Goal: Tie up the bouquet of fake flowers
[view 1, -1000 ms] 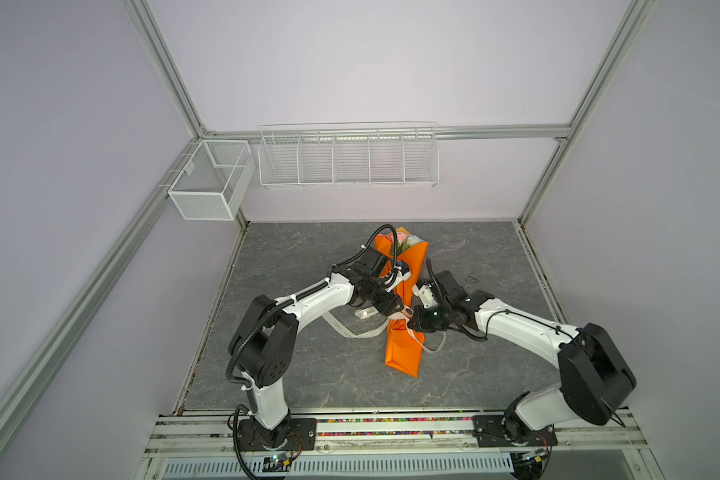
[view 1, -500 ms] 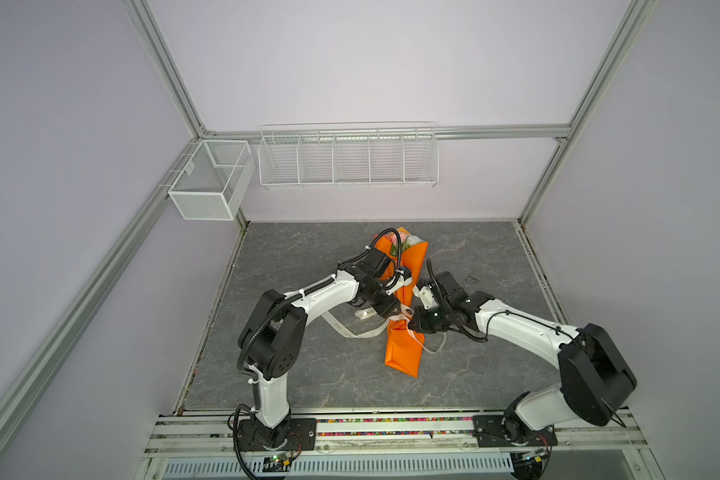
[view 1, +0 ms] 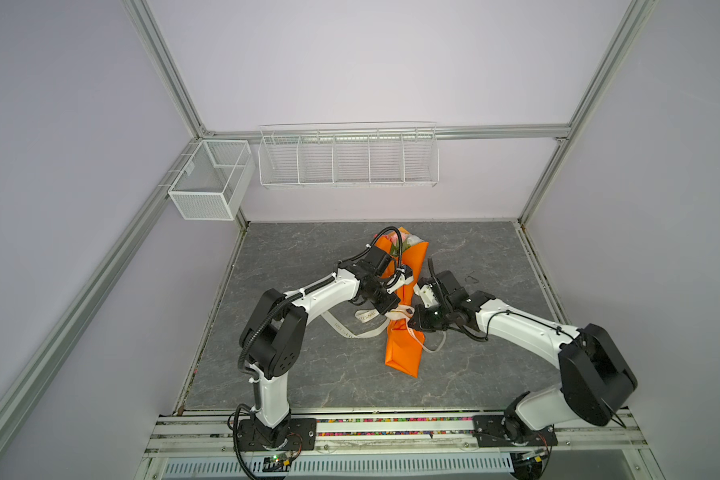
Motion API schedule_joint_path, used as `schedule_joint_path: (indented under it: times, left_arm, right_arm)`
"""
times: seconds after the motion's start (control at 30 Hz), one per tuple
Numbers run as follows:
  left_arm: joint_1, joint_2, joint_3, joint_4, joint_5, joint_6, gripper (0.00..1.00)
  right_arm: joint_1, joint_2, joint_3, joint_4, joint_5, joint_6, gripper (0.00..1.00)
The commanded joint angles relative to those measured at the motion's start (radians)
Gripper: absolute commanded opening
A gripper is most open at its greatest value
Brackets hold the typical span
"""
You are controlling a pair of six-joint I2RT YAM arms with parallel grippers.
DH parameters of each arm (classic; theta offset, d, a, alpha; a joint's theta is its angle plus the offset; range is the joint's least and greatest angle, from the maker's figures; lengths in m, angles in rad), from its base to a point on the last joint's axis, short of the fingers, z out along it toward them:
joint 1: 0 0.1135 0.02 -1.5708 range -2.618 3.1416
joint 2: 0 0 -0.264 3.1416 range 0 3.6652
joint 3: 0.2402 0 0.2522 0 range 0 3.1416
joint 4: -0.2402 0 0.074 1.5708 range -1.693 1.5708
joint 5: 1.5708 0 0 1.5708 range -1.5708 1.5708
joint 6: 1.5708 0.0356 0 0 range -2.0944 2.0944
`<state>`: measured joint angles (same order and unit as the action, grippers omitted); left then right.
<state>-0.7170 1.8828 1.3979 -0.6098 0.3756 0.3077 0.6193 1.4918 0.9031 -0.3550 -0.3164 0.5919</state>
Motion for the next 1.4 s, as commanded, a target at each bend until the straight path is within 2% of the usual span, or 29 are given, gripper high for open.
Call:
schedule_joint_path:
  times: [0.0,0.2,0.47,0.63,0.8,0.93,1.1,1.23,1.37]
  left_arm:
    - [0.007,-0.065,-0.016,0.013,0.029,-0.011,0.0]
    - [0.008,-0.135,-0.072,0.065,0.041,-0.041,0.0]
    - [0.008,-0.183,-0.115,0.091,0.083,-0.077,0.0]
    - [0.008,-0.192,-0.129,0.061,0.085,-0.087,0.0]
    - [0.008,-0.235,-0.19,0.128,0.137,-0.112,0.0]
    - [0.008,-0.252,-0.227,0.165,0.129,-0.138,0.0]
    - [0.008,-0.27,-0.249,0.194,0.141,-0.142,0.0]
    - [0.008,-0.273,-0.266,0.206,0.142,-0.139,0.0]
    - [0.008,-0.277,-0.281,0.218,0.17,-0.121,0.0]
  right_arm:
    - [-0.009,-0.007,-0.018,0.024,-0.017,0.024,0.07]
    - [-0.016,0.015,-0.018,0.024,-0.024,0.038,0.07]
    - [-0.027,0.035,-0.031,0.137,-0.089,0.121,0.08]
    - [-0.033,0.026,-0.044,0.181,-0.06,0.18,0.09]
    - [-0.039,0.035,-0.039,0.186,-0.053,0.188,0.11]
    - [-0.041,0.008,-0.038,0.113,-0.039,0.138,0.28]
    - [-0.067,-0.115,-0.041,0.042,-0.061,0.024,0.45]
    - [-0.137,-0.13,0.033,-0.044,-0.045,-0.069,0.47]
    - [-0.208,0.03,0.176,-0.102,-0.21,-0.205,0.4]
